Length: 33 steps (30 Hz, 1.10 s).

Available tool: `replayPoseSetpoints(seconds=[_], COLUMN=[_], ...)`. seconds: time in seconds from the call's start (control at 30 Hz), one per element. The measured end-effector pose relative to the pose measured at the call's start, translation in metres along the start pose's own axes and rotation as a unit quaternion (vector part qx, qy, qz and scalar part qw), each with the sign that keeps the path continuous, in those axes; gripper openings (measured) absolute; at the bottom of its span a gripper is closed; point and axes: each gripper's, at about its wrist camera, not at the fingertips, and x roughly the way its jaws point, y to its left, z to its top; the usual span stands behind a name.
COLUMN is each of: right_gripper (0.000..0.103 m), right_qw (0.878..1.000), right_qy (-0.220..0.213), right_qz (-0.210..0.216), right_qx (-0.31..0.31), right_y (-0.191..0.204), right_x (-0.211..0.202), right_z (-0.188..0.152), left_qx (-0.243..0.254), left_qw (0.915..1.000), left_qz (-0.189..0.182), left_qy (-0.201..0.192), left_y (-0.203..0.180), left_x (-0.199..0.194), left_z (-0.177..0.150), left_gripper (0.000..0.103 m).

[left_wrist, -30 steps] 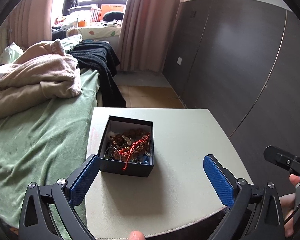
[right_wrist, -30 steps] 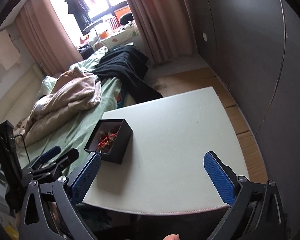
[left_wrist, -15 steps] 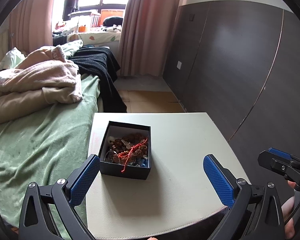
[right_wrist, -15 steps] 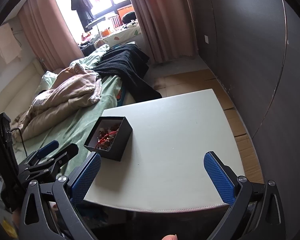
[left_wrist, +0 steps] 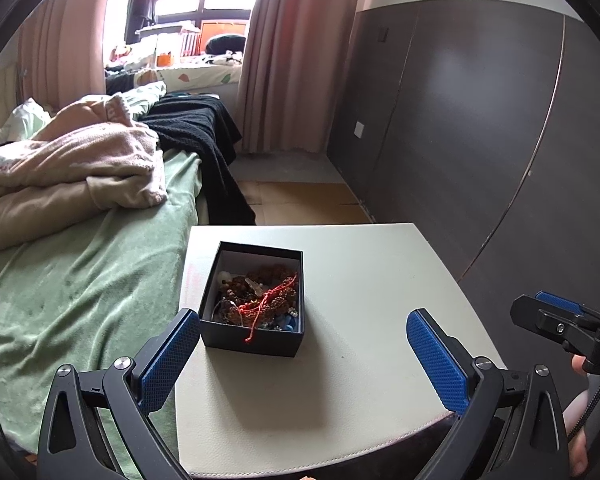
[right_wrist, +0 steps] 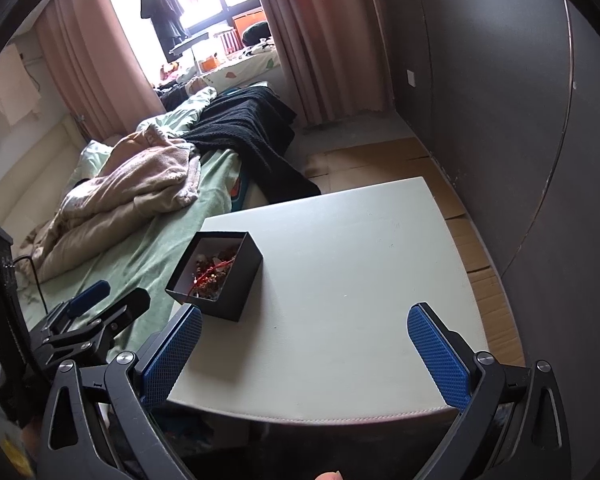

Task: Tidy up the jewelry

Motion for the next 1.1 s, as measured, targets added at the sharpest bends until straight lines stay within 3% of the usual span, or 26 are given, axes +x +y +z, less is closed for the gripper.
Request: replayPoseSetpoints(seconds=[1.1], right_gripper=[0.103], right_qw=[1.000], right_qy=[0.005], right_qz=[0.003], right_qx=[0.008], right_y=[-0.0035], right_x=[0.0022], right_z=[-0.0012], left_qx=[0.003], left_qw=[1.0000], left_qz=[-0.002], left_qy=[-0.001], left_y=[-0.0039], left_x=[-0.0018], left_z=[-0.0012], left_gripper=[0.103])
